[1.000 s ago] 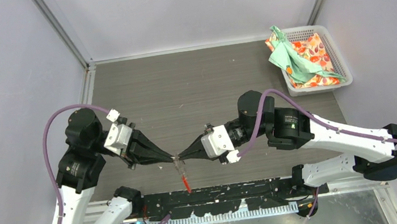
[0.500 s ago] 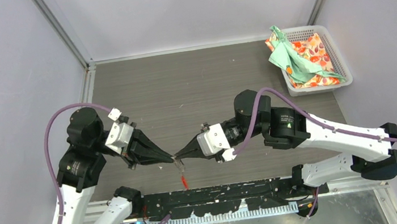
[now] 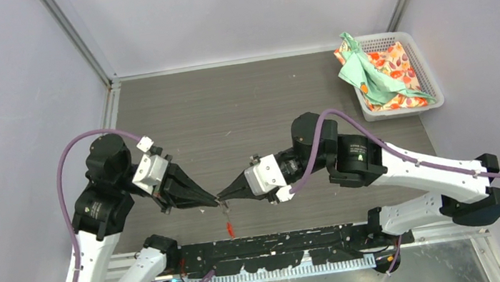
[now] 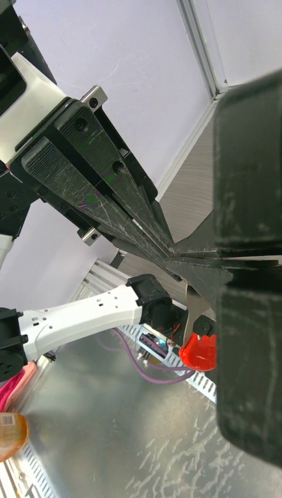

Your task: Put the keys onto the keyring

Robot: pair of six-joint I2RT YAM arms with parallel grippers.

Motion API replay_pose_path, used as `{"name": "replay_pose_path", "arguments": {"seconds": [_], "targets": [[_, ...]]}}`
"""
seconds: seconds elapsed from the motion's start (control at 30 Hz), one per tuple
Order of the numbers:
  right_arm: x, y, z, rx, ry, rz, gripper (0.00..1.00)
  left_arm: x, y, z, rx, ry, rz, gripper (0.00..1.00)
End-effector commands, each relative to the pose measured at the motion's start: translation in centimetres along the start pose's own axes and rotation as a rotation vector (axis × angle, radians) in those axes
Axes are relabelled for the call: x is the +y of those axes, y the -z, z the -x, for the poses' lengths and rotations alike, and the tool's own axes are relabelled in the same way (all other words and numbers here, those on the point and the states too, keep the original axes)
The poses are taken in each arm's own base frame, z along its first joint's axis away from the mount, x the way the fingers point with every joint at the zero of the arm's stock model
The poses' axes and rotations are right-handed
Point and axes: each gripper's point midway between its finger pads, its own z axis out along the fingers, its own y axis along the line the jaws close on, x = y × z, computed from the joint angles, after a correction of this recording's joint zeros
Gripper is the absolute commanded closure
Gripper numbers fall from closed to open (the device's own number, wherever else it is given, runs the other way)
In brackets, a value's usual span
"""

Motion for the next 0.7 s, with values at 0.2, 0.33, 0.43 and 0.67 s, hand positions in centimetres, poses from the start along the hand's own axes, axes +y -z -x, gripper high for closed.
{"name": "replay_pose_path", "arguments": {"seconds": [0.2,0.33,0.43,0.67], "targets": [[-2.1,-0.5,2.3,-0.059,0.01,-0.058,0.99,-1.2,0.0,1.2,-0.007,-0.062,-0.033,1.0],[-2.0,-0.7,1.9,-0.041,-0.008,-0.051,0.99,-1.3,0.0,1.3,-0.008,-0.073,-0.036,1.0],[-2.2,-0.7,1.5,-0.026,-0.014,-0.064,0.99,-1.5,0.0,1.3,-0.008,-0.08,-0.035,1.0],[-2.6,-0.7,0.6,0.012,-0.045,-0.095,0.99,-1.7,0.0,1.3,-0.008,-0.095,-0.035,1.0]]}}
